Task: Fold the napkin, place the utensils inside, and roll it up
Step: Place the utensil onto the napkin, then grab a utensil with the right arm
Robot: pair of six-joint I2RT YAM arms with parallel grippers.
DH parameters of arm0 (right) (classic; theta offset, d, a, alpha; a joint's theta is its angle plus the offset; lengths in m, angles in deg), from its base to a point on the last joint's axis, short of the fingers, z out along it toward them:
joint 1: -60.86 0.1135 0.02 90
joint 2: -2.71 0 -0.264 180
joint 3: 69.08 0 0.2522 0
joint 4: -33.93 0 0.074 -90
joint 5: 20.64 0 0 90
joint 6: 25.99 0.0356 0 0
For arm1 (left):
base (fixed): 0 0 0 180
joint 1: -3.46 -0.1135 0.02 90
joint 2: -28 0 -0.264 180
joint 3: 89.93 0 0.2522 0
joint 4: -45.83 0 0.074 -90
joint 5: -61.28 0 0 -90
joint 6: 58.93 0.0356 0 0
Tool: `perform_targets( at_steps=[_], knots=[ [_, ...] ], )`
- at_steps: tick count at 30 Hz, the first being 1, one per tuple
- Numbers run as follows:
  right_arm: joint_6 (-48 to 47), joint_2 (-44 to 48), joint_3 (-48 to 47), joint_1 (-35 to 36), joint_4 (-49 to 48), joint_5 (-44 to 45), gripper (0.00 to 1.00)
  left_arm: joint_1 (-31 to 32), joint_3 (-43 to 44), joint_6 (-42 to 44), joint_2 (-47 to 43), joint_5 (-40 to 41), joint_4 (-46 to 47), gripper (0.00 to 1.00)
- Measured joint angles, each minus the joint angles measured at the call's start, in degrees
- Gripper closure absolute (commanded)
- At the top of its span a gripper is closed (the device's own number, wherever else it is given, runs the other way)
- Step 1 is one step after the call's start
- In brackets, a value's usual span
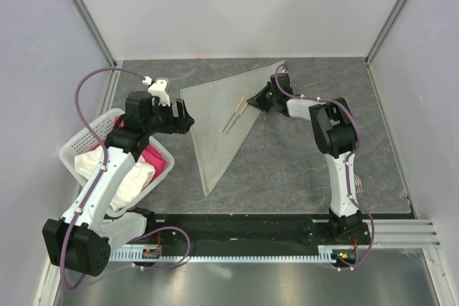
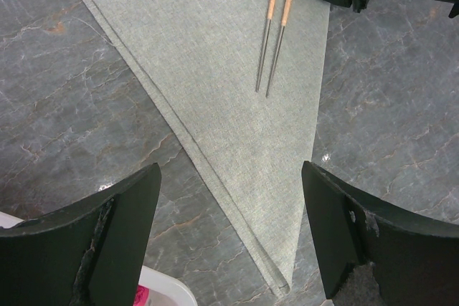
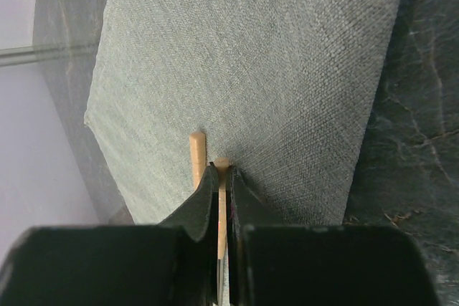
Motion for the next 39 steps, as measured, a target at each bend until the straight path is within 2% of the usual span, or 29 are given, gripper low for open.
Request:
perform_targets(
  at_steps=[6, 12, 20, 26, 32, 39],
  knots=[
    [-0.37, -0.11, -0.44, -0.07, 0.31, -0.22, 0.66, 0.0, 0.0, 0.0, 0.09, 0.0, 0.02, 0.13],
    [-0.94, 0.07, -1.01, -0.02, -0.17, -0.79, 0.49, 0.0, 0.0, 0.0, 0.09, 0.02, 0.0, 0.13],
    [-3.56, 3.69, 0.46, -0.09, 2.71, -0.35, 0.41, 0.0, 0.0, 0.0, 0.09, 0.02, 0.0, 0.13],
    [-10.08, 16.2, 7.78, -2.36, 7.93, -1.4, 0.37, 0.0, 0.0, 0.0, 0.07, 0.02, 0.0, 0.13],
    [-23.91, 31.47, 11.32, -12.31, 21.44, -0.72, 0.38, 0.0, 0.0, -0.02, 0.07, -0.04, 0.0, 0.13],
    [-38.95, 39.45, 20.13, -33.03, 36.72, 5.07, 0.36, 0.0, 0.0, 0.0, 0.07, -0.55, 0.02, 0.13]
  ],
)
